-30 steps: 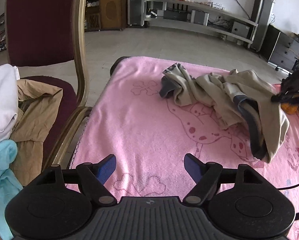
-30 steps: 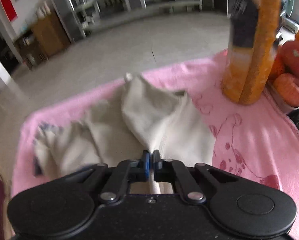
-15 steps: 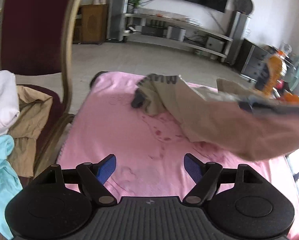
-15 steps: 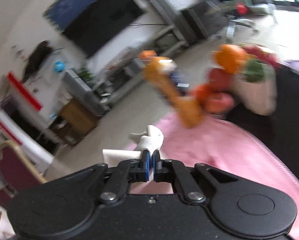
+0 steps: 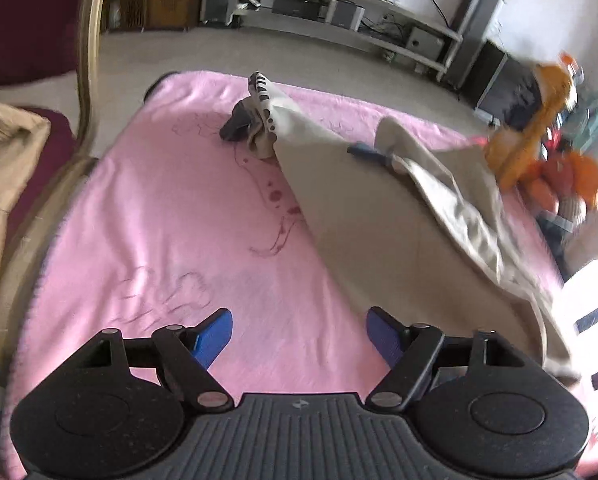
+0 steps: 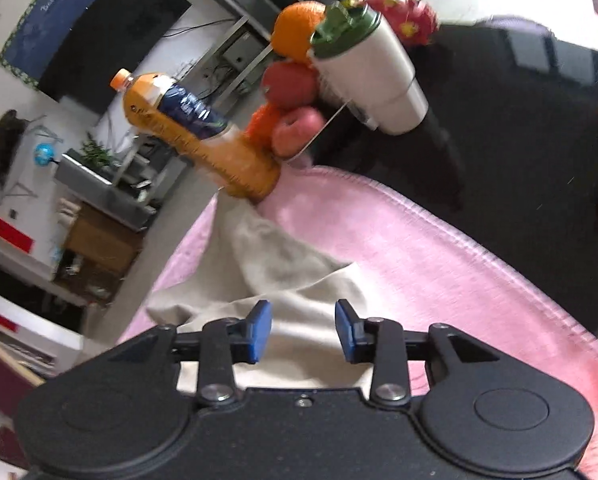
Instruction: Fold clothes
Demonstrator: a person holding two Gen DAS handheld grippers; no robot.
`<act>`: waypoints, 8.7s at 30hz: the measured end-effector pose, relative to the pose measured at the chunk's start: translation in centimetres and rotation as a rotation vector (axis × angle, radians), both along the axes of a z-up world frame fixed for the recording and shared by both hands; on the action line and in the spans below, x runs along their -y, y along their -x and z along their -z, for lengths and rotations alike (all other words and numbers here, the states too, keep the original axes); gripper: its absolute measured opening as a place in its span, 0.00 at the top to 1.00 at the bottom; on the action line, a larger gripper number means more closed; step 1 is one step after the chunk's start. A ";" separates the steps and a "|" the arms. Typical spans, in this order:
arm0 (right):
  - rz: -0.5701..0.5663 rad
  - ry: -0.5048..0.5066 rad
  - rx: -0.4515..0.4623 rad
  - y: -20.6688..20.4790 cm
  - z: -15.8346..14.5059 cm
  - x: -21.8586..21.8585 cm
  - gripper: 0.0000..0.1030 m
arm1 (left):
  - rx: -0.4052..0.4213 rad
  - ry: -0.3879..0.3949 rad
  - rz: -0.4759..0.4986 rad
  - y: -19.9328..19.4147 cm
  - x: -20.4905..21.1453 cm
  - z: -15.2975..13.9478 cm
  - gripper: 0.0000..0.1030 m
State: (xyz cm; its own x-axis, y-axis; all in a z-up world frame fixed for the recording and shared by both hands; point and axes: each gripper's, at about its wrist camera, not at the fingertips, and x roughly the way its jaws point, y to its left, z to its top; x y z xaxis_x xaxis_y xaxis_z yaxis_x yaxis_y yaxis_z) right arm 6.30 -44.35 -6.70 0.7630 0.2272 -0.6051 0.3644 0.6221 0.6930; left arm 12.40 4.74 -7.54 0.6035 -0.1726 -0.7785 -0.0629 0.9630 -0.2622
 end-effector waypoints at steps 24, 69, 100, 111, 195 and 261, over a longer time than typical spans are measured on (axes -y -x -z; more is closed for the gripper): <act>-0.196 -0.018 0.115 -4.0 0.0 -4.4 0.49 | 0.124 0.562 0.151 -12.0 -3.9 8.9 0.24; -0.227 0.240 -0.083 5.1 1.3 -7.2 0.43 | 0.185 0.169 0.074 8.2 0.3 -3.9 1.00; -0.083 0.204 -0.240 5.0 5.3 -5.0 0.84 | -0.071 0.262 0.021 6.7 -1.9 3.2 0.72; -0.066 0.110 -0.284 5.0 6.5 -4.4 0.79 | -0.139 0.452 -0.068 6.5 -3.8 4.9 0.75; -0.285 0.194 0.130 -7.7 -9.7 -10.0 0.98 | 0.246 0.227 -0.160 1.1 -11.5 -6.9 1.00; -0.743 0.370 -0.292 2.6 4.1 -18.6 0.89 | -0.165 -0.277 0.382 10.4 4.1 4.3 0.73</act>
State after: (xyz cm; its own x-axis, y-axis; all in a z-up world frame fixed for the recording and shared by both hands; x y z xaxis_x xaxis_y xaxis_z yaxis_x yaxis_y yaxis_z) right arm 3.74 -25.77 -10.83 0.2988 0.3538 -0.8863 -0.0929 0.9351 0.3420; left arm 2.04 0.61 -11.88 0.4025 -0.1304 -0.9061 0.2893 0.9572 -0.0093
